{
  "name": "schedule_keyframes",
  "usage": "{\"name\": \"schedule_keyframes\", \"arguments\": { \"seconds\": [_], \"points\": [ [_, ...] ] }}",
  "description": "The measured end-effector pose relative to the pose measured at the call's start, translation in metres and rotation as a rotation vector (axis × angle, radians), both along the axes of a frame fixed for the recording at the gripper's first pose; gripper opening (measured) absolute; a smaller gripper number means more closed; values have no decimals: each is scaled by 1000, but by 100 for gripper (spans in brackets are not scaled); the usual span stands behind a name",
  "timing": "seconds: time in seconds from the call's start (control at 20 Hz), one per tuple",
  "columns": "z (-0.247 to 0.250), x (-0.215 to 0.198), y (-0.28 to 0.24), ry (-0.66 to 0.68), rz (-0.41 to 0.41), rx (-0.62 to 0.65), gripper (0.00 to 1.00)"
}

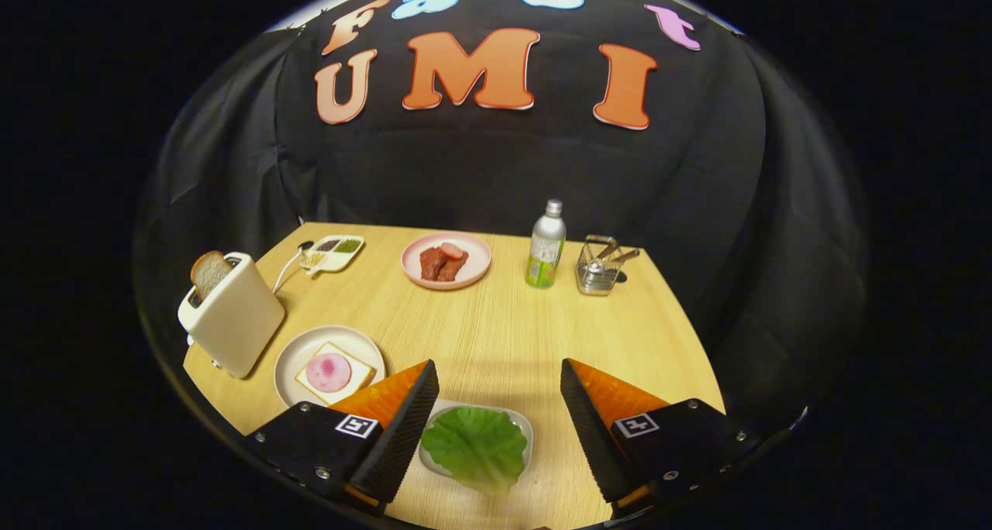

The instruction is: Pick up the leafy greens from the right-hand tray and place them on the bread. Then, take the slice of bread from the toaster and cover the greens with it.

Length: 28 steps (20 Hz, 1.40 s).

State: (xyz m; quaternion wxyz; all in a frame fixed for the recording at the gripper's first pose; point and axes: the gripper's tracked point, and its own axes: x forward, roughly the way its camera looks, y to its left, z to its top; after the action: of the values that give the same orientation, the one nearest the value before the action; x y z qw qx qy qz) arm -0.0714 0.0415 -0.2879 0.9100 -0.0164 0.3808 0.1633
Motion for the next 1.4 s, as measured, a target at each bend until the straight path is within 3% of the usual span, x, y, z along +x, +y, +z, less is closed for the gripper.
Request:
{"name": "schedule_keyframes", "arguments": {
  "seconds": [0.25, 0.45, 0.7, 1.0, 1.3, 1.4],
  "points": [
    [-64, -34, -5, 193, 119, -102, 92],
    [-99, -63, 13, 350, 212, -71, 90],
    [-133, -67, 13, 416, 299, -177, 90],
    [-156, -74, 24, 512, 384, -189, 90],
    [-158, -70, 19, 535, 352, -180, 74],
    [-158, -68, 18, 541, 308, -171, 54]
  ]
}}
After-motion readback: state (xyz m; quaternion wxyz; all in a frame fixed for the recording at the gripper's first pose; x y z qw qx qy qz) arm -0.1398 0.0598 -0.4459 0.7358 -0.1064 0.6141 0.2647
